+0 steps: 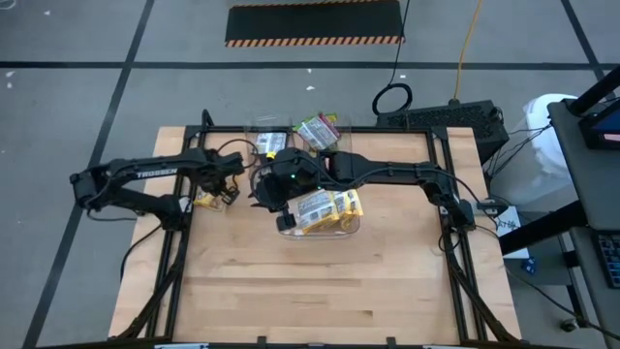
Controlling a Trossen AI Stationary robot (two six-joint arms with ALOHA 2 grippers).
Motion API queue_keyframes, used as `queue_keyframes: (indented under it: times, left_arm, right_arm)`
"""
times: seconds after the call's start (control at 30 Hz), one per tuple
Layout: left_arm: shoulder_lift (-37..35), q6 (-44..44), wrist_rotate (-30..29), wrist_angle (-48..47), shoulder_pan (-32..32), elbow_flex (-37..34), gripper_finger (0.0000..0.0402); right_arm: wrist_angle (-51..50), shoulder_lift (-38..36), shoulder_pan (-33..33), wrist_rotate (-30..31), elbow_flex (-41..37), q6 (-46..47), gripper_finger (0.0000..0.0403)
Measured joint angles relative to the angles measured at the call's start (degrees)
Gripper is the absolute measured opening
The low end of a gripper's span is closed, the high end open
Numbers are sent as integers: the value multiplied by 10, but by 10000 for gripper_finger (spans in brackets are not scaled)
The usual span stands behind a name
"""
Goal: Sort Maruchan noodles
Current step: Put the green noodle pack into the top right transparent bin
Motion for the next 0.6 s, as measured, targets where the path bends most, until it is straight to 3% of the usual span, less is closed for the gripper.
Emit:
queue_keyframes:
  times: [0.3,0.6]
  left_arm:
    - [69,31,1,23,14,0,26]
    - [92,71,50,21,14,3,26]
  right_arm:
    - [-3,0,0,0,0,0,93]
    - [-3,0,0,0,0,0,93]
